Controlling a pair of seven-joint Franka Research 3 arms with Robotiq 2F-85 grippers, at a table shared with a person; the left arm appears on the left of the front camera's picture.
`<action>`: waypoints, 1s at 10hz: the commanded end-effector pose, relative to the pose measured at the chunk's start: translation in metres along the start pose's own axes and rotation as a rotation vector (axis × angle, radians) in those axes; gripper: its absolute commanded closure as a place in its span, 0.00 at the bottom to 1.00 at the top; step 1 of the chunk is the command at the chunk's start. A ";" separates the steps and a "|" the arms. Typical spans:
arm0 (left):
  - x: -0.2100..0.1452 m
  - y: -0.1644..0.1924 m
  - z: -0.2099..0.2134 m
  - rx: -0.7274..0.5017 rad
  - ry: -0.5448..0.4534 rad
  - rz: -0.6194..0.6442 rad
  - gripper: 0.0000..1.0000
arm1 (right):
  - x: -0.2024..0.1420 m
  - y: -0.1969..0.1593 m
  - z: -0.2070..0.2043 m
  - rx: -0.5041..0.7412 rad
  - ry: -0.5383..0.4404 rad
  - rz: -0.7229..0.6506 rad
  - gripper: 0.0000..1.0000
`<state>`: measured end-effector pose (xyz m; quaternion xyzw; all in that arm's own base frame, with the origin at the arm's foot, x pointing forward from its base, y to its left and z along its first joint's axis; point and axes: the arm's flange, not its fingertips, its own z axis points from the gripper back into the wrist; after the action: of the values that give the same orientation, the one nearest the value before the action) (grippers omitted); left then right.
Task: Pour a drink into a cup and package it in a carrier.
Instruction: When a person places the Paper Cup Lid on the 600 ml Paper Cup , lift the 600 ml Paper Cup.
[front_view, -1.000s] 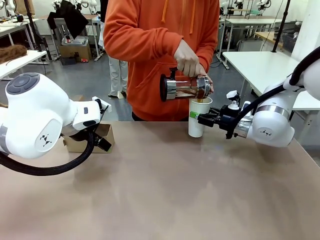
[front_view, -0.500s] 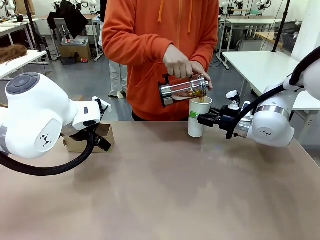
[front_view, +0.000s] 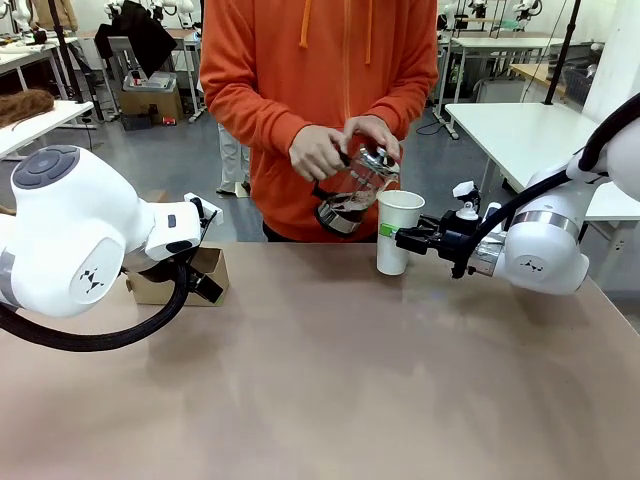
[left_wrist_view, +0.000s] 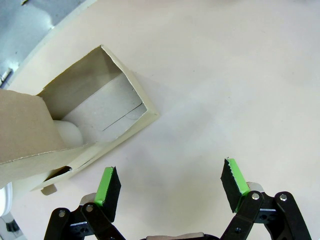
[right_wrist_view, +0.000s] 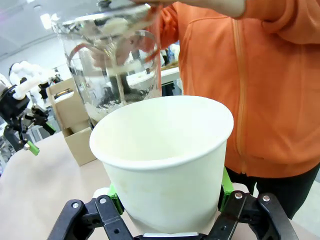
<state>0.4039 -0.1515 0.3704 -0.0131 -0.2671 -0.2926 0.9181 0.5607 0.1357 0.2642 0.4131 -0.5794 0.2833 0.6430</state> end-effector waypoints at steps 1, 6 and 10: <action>0.000 0.000 0.000 -0.001 -0.001 0.001 0.00 | 0.002 0.001 -0.002 -0.003 -0.009 -0.011 0.19; 0.000 0.000 0.000 -0.001 -0.001 0.001 0.00 | 0.002 0.001 -0.002 -0.003 -0.009 -0.011 0.19; 0.000 0.000 0.000 -0.001 -0.001 0.001 0.00 | 0.002 0.001 -0.002 -0.003 -0.009 -0.011 0.19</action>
<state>0.4039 -0.1515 0.3704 -0.0131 -0.2671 -0.2926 0.9181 0.5607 0.1357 0.2642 0.4131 -0.5793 0.2833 0.6430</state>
